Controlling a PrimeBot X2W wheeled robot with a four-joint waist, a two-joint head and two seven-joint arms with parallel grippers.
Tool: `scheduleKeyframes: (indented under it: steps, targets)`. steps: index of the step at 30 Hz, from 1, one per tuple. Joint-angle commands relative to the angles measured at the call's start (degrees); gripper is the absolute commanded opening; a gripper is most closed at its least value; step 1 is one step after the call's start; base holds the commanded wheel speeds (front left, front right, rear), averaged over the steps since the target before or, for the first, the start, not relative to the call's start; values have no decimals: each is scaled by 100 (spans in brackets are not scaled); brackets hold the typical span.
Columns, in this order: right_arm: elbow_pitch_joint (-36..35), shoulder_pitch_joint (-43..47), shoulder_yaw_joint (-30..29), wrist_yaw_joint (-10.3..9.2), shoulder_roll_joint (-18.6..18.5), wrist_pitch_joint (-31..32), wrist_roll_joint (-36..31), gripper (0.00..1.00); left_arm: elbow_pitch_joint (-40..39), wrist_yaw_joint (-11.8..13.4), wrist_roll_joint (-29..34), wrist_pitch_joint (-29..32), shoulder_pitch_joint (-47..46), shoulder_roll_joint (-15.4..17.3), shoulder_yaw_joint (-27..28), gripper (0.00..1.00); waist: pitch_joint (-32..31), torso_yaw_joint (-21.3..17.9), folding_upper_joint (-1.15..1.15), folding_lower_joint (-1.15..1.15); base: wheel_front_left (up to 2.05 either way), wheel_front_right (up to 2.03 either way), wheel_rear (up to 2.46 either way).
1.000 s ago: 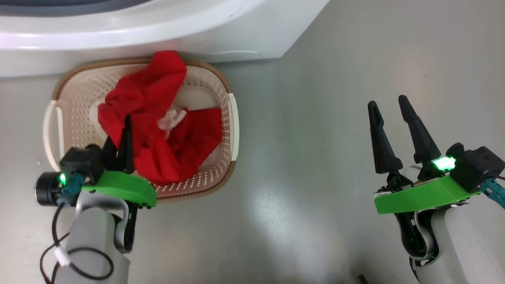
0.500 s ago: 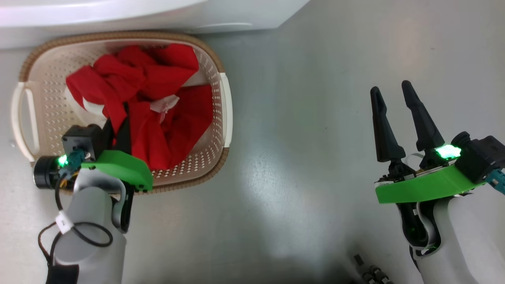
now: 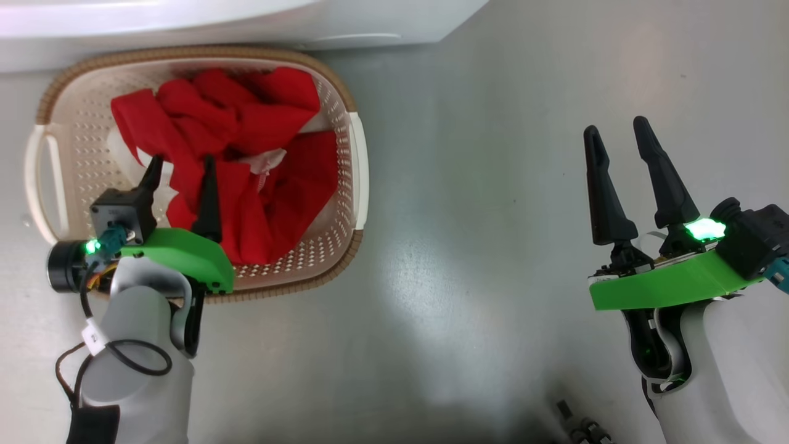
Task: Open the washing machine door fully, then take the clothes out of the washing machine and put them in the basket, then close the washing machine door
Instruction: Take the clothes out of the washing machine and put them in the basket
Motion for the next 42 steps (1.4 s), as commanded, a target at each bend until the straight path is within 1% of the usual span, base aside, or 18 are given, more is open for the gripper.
scheduleKeyframes:
  steps: [1, 12, 18, 19, 22, 23, 29, 42]
  targets:
    - [-94, 135, 93, 43, 14, -36, -4, 100, -100, -25, -44, -29, 206, 157, 153, 100, -113, 38, 0, 0, 0, 0, 0]
    - [58, 358, 148, 43, 11, -36, -132, 100, -569, -101, -217, -29, 692, 141, 214, 100, -927, 140, 0, 0, 0, 0, 0]
    - [138, 585, 177, 43, -26, -36, -145, 100, -1044, -160, -370, -29, 1089, 140, 163, 100, -1498, 192, 0, 0, 0, 0, 0]
    - [138, 585, 177, 43, -26, -36, -145, 100, -1044, -160, -370, -29, 1089, 140, 163, 100, -1498, 192, 0, 0, 0, 0, 0]
    - [189, 731, 216, 43, -53, -36, -144, 100, -1276, -178, -409, -29, 1319, 140, 153, 100, -1796, 212, 0, 0, 0, 0, 0]
    - [223, 827, 233, 43, -66, -36, -145, 100, -1419, -189, -413, -29, 1472, 140, 141, 100, -1989, 227, 0, 0, 0, 0, 0]
    - [286, 1089, 241, 43, -100, -36, -143, 100, -1881, -207, -443, -29, 1898, 139, 162, 100, -2479, 266, 0, 0, 0, 0, 0]
    - [337, 1695, 114, 43, -161, -36, -142, 100, -2831, -188, -545, -29, 2809, 139, 140, 100, -3203, 338, 0, 0, 0, 0, 0]
